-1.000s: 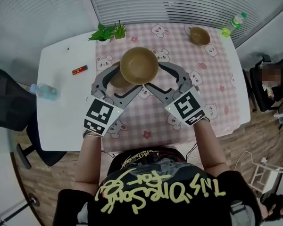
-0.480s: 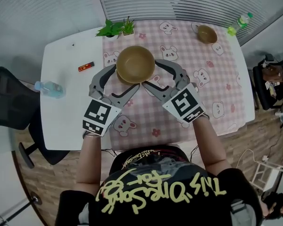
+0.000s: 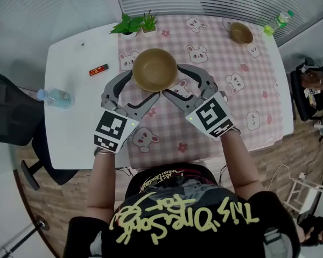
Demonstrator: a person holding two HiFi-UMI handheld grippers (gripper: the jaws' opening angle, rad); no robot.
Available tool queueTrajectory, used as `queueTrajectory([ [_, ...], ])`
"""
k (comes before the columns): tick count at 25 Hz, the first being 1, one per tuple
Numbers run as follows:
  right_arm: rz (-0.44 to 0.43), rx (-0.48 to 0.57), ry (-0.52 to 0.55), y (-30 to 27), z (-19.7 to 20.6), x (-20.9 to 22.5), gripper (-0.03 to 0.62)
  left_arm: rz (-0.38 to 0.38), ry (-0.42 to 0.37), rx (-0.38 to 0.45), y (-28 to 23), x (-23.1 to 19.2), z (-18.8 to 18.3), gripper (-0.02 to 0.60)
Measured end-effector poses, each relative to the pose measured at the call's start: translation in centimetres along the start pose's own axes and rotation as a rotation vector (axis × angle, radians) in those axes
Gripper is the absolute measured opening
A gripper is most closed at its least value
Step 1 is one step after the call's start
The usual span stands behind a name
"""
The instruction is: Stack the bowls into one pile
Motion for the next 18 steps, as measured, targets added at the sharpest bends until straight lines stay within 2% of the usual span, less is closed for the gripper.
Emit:
queueTrajectory([
  [18,-0.018,-0.057,-0.018,-1.6,2.0,-0.5,0.273,0.009,0.042,-0.034,-0.8,0.2,2.5,0.373],
])
Point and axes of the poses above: the fingertips, and each gripper's own axes: y backward along the fingers, x to its right, z out of its underside, the point moved 10 cm from there along y, backward along the fingers, and after that the axes turned 6 degrees about -y, right-handed, at the moved point
